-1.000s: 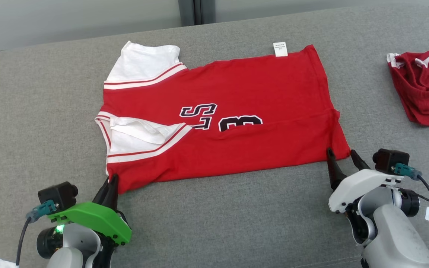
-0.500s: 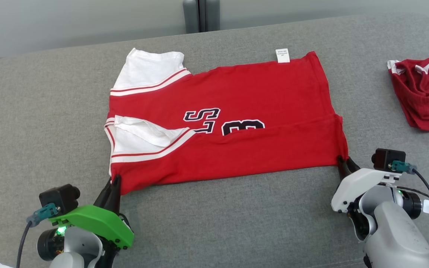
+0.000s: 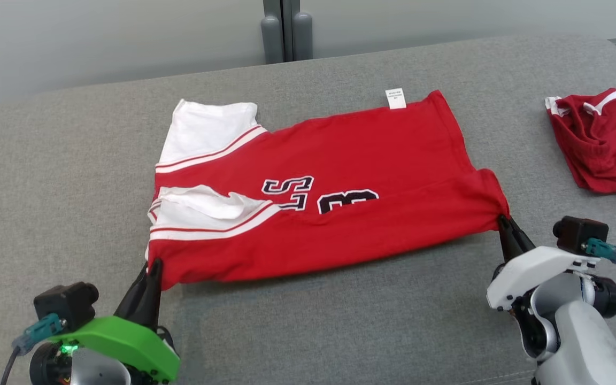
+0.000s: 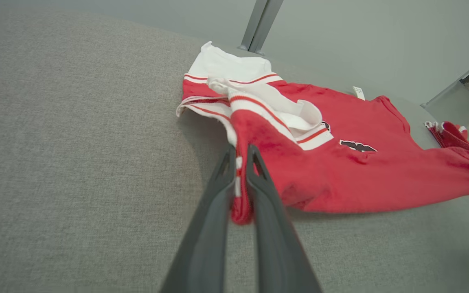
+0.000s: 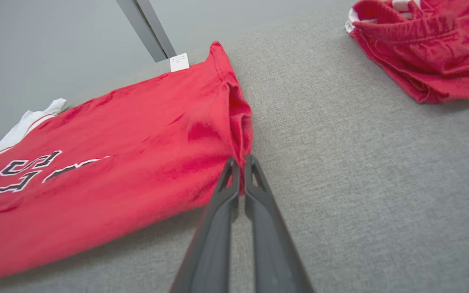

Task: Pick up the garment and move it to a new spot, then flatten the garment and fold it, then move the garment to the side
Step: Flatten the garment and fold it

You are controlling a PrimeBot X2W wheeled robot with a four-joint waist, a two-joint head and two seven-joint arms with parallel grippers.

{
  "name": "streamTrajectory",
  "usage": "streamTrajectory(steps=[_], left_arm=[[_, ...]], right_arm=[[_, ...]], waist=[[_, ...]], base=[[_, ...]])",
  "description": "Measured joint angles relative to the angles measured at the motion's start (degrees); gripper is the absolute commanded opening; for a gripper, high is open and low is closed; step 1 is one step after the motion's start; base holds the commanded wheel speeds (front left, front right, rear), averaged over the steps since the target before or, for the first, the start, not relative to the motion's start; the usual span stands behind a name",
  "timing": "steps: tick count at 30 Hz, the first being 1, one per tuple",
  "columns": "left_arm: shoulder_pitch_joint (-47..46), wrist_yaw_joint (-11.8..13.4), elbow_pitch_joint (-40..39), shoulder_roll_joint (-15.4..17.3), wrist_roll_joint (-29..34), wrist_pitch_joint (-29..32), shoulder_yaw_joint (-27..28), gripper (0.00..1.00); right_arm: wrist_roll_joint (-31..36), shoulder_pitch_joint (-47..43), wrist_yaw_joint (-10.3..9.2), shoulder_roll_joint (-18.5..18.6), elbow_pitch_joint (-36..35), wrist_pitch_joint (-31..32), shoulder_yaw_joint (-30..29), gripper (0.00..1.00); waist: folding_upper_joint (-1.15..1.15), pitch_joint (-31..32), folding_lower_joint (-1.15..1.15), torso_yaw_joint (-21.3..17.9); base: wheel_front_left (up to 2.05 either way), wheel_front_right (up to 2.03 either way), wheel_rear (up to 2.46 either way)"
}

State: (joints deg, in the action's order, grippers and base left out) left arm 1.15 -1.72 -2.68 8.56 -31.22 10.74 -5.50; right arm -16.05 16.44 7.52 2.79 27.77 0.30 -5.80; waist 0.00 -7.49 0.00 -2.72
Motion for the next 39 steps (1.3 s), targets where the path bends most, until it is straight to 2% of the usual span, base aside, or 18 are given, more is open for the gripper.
streamTrajectory(steps=[6, 12, 13, 14, 15, 16, 20, 24, 31, 34, 39], left_arm=[[7.7, 1.8, -6.6, 1.1, -0.5, 3.2, 0.0, 0.00], [11.8, 3.2, -6.0, 0.9, -1.0, 4.4, -0.1, 0.00], [11.8, 3.3, -5.4, 0.8, -1.0, 4.4, -0.1, 0.00], [11.7, 3.4, -4.7, 0.9, -0.9, 4.3, 0.0, 0.15], [11.6, 3.7, -4.2, 0.9, -0.5, 4.0, 0.0, 0.44], [11.4, 3.7, -3.8, 0.9, -0.3, 3.8, -0.1, 1.00], [8.7, 3.6, -3.7, 1.9, 0.7, 3.3, -0.1, 1.00], [2.4, 2.6, -4.1, 4.7, 3.2, 4.6, -0.7, 1.00], [-18.2, -1.0, -2.3, 8.7, 7.7, 10.0, -4.6, 1.00], [-27.9, -2.3, 1.0, 10.3, 8.3, 13.6, -5.6, 1.00], [-43.0, -3.8, 9.6, 14.8, 10.0, 20.7, -6.3, 1.00]], right_arm=[[-3.2, -12.3, 0.01, 0.0, -15.4, 7.4, 0.4, 0.00], [-5.7, -18.2, 0.00, 0.0, -20.3, 11.0, -0.5, 0.00], [-6.0, -18.5, 0.00, 0.0, -20.2, 11.6, -0.5, 0.20], [-6.0, -18.6, 0.00, 0.0, -20.0, 12.0, -0.5, 0.46], [-6.0, -18.7, 0.00, 0.0, -19.9, 12.1, -0.6, 1.00], [-6.1, -18.7, 0.00, 0.0, -19.9, 11.9, -0.7, 1.00], [-6.1, -18.7, 0.00, 0.0, -20.3, 10.9, -1.6, 1.00], [-5.3, -17.8, 0.00, 0.0, -22.5, 9.3, -2.7, 1.00], [-3.8, -11.6, 0.00, 0.0, -26.1, 9.2, -0.2, 1.00], [-3.3, -7.2, 0.00, 0.1, -27.2, 9.8, 2.2, 1.00], [-2.3, 0.6, 0.00, 0.1, -27.8, 10.2, 6.4, 1.00]], waist=[[0.00, 0.4, 0.00, -0.5], [0.00, -0.3, 0.00, -1.0], [0.00, -0.5, 0.00, -1.1], [0.00, -0.6, 0.00, -1.2], [0.00, -0.8, 0.00, -1.2], [0.00, -1.0, 0.00, -1.3], [0.00, -1.7, 0.00, -1.6], [0.00, -2.7, 0.00, -1.8], [0.00, -6.1, 0.00, -2.2], [0.00, -8.4, 0.00, -2.7], [0.00, -13.4, 0.00, -4.0]], base=[[0.00, 0.00, 0.00], [0.00, 0.00, 0.00], [0.00, 0.00, 0.00], [0.00, 0.00, 0.00], [0.00, 0.00, 0.00], [0.00, 0.00, 0.00], [0.00, 0.00, 0.00], [0.00, 0.00, 0.00], [0.00, 0.00, 0.00], [0.00, 0.00, 0.00], [0.00, 0.00, 0.00]])
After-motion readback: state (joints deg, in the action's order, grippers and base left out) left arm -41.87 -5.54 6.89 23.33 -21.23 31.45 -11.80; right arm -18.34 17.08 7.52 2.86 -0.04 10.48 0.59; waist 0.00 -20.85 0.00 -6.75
